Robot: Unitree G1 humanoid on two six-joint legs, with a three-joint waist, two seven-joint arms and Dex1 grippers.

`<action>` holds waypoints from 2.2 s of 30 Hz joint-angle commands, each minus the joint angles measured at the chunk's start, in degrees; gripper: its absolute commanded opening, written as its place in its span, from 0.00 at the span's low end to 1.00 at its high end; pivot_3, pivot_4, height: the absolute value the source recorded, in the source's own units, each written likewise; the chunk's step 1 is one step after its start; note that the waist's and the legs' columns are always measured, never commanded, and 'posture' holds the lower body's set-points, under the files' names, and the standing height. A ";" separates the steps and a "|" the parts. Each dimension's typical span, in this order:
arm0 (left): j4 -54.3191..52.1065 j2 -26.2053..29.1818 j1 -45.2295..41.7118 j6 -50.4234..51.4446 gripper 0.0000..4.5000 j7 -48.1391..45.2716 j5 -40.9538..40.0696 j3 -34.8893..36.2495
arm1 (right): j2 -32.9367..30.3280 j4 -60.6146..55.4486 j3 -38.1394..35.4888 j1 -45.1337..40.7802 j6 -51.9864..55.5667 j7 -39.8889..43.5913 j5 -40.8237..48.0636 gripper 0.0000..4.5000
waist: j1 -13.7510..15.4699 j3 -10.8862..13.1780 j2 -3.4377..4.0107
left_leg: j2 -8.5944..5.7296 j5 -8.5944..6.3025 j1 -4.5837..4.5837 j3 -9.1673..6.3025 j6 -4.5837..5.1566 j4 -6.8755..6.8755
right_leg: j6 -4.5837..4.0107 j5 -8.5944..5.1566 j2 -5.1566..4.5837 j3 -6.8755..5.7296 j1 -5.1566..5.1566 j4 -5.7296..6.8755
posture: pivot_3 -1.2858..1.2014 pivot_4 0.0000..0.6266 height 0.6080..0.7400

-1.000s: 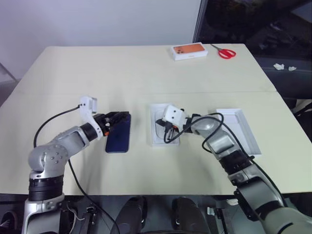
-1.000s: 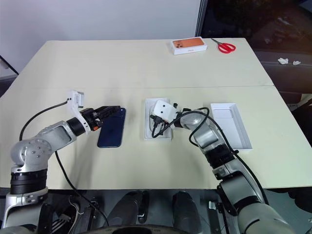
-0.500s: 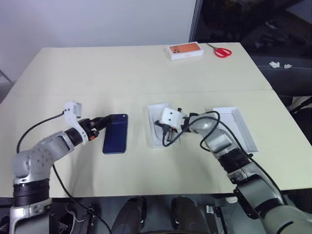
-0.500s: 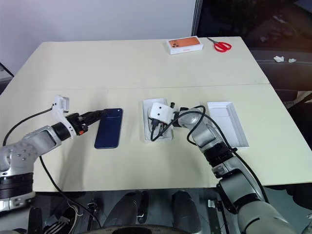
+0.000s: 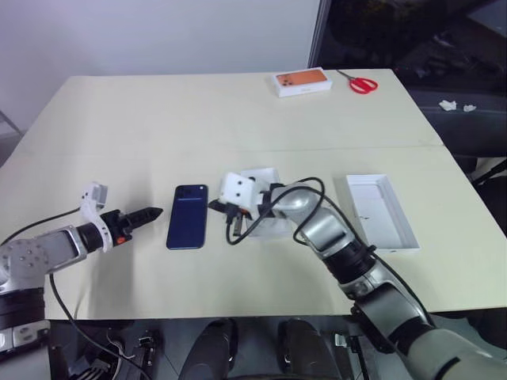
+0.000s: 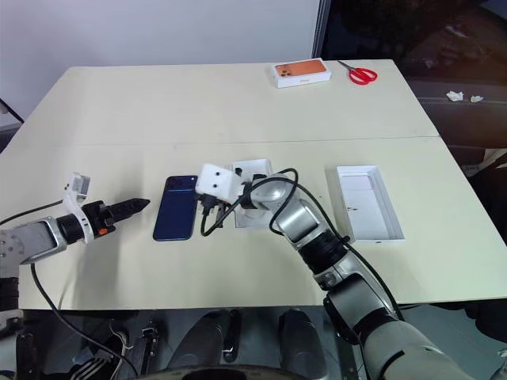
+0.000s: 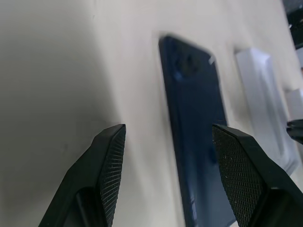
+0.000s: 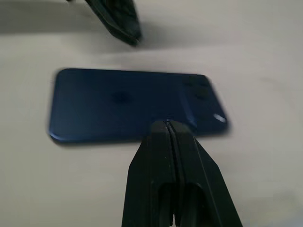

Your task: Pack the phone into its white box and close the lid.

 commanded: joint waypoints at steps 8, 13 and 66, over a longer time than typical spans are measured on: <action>2.12 -2.70 -1.93 -0.36 0.67 -4.74 5.72 -6.97 | 1.63 6.83 6.42 -5.83 2.10 0.07 -7.04 0.01 | 0.22 -0.02 0.01 | -0.06 0.00 0.08 -0.02 0.00 -0.01 | 0.00 0.00 -0.04 -0.02 0.02 0.00 | 0.52 0.24 1.00; 5.04 -4.73 -2.17 -0.31 0.67 -6.65 9.24 -10.49 | 2.74 9.96 7.42 -7.00 0.75 -0.61 -9.13 0.01 | 0.28 -0.13 0.10 | -0.14 0.00 0.17 -0.05 0.00 -0.02 | 0.00 0.00 -0.10 -0.05 0.12 0.01 | 0.52 0.24 1.00; 3.99 -18.15 -5.50 15.52 0.03 -0.22 -1.76 9.87 | 5.17 4.54 -10.88 -5.13 6.04 2.18 7.52 0.00 | -0.41 -0.60 0.30 | -0.31 -0.14 0.90 -0.13 0.23 -0.30 | 0.03 -0.04 -0.23 0.02 0.83 -0.28 | 0.52 0.24 1.00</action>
